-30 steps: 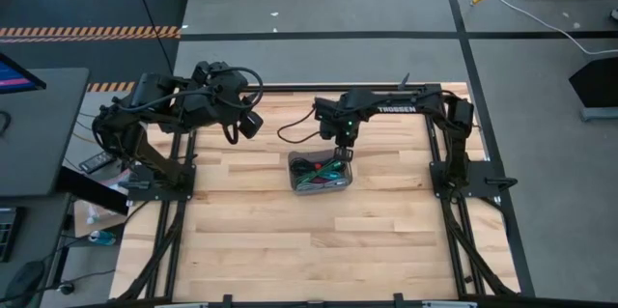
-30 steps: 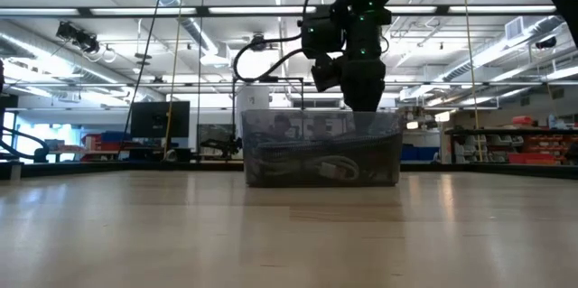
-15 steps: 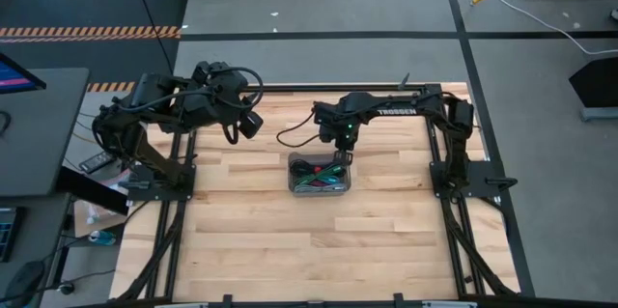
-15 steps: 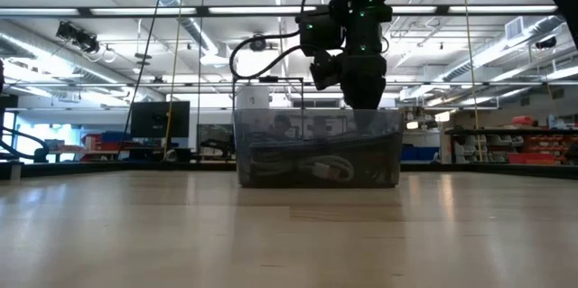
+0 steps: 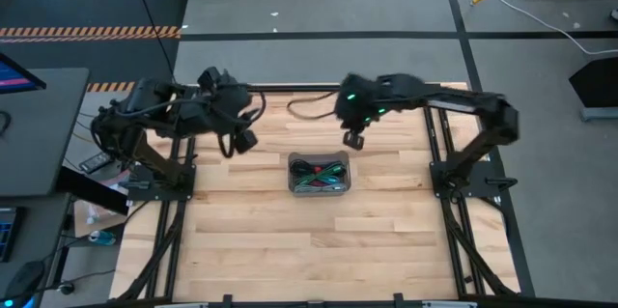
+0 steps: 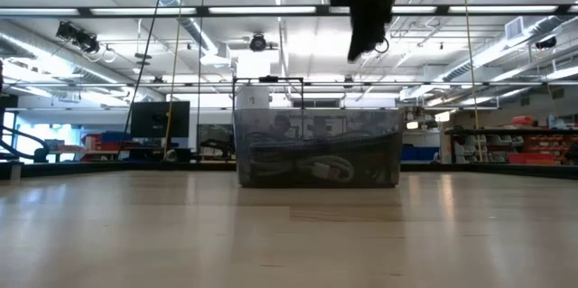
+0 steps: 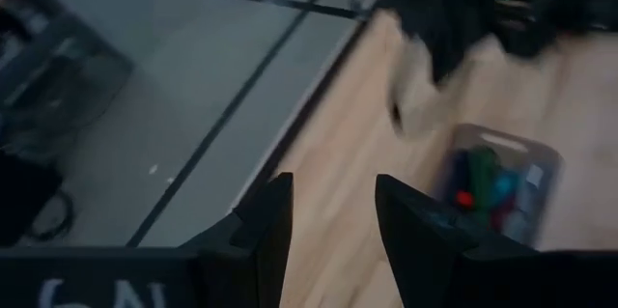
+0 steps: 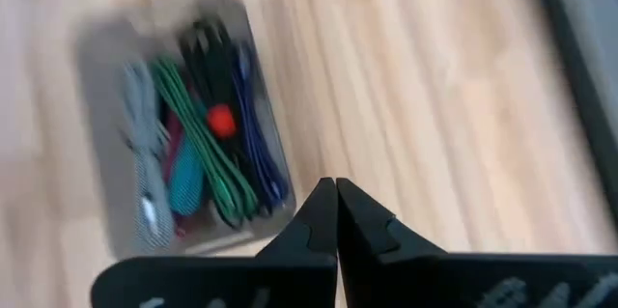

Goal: Pick and place USB-C Cables
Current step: Return to Home Position

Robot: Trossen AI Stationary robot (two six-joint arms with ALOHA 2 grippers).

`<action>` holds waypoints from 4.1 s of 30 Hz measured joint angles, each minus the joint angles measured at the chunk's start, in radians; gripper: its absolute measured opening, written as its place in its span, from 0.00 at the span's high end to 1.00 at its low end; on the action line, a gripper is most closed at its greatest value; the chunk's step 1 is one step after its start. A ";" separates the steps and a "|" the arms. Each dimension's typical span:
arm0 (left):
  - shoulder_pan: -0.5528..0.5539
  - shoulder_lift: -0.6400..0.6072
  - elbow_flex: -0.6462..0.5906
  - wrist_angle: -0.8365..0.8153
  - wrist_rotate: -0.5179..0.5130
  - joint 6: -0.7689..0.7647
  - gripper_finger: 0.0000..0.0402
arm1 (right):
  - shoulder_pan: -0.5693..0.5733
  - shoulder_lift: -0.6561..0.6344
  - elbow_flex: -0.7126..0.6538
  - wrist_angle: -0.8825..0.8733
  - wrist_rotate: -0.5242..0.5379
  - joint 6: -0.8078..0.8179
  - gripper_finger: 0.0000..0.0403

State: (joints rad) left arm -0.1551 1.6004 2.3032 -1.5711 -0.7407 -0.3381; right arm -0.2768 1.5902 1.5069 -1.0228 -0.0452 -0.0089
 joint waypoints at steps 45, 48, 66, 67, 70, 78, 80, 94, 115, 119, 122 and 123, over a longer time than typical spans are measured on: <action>-0.356 -0.466 -0.761 0.325 0.080 -0.220 0.61 | -0.004 -0.843 0.002 0.195 -0.577 -0.084 0.94; -0.381 -0.527 -0.820 0.491 0.085 -0.071 0.61 | -0.004 -0.863 0.002 0.180 -0.618 -0.089 0.94; -0.387 -0.988 -1.541 1.276 0.590 0.167 0.61 | -0.004 -1.017 -0.191 0.095 -0.828 -0.043 0.96; -0.387 -1.013 -1.582 1.316 0.613 0.179 0.61 | -0.004 -1.037 -0.241 0.139 -0.843 -0.033 0.96; -0.387 -1.071 -1.695 1.441 0.650 0.232 0.61 | -0.004 -1.106 -0.413 0.319 -0.901 0.017 0.97; -0.386 -1.139 -1.876 1.620 0.692 0.299 0.61 | -0.004 -1.311 -0.826 0.646 -0.823 0.200 0.98; -0.384 -1.146 -1.898 1.625 0.681 0.305 0.61 | -0.004 -1.368 -0.895 0.677 -0.794 0.218 0.98; -0.152 -1.142 -2.175 2.045 0.680 0.305 0.61 | -0.005 -1.575 -1.152 0.750 -0.686 0.276 0.98; 0.404 -1.143 -2.245 2.106 1.144 0.265 0.61 | -0.015 -1.584 -1.162 0.683 -0.519 0.109 0.98; 0.451 -1.142 -2.245 2.043 1.294 0.238 0.61 | -0.015 -1.584 -1.162 0.679 -0.520 0.112 0.98; 0.443 -1.142 -2.245 2.054 1.359 0.223 0.61 | -0.015 -1.584 -1.162 0.681 -0.520 0.114 0.98; 0.437 -1.143 -2.245 2.063 1.359 0.240 0.61 | -0.015 -1.583 -1.162 0.682 -0.519 0.114 0.98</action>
State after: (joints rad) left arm 0.2816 0.4573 0.0578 0.4916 0.6184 -0.0982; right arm -0.2920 0.0071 0.3447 -0.3412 -0.5640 0.1047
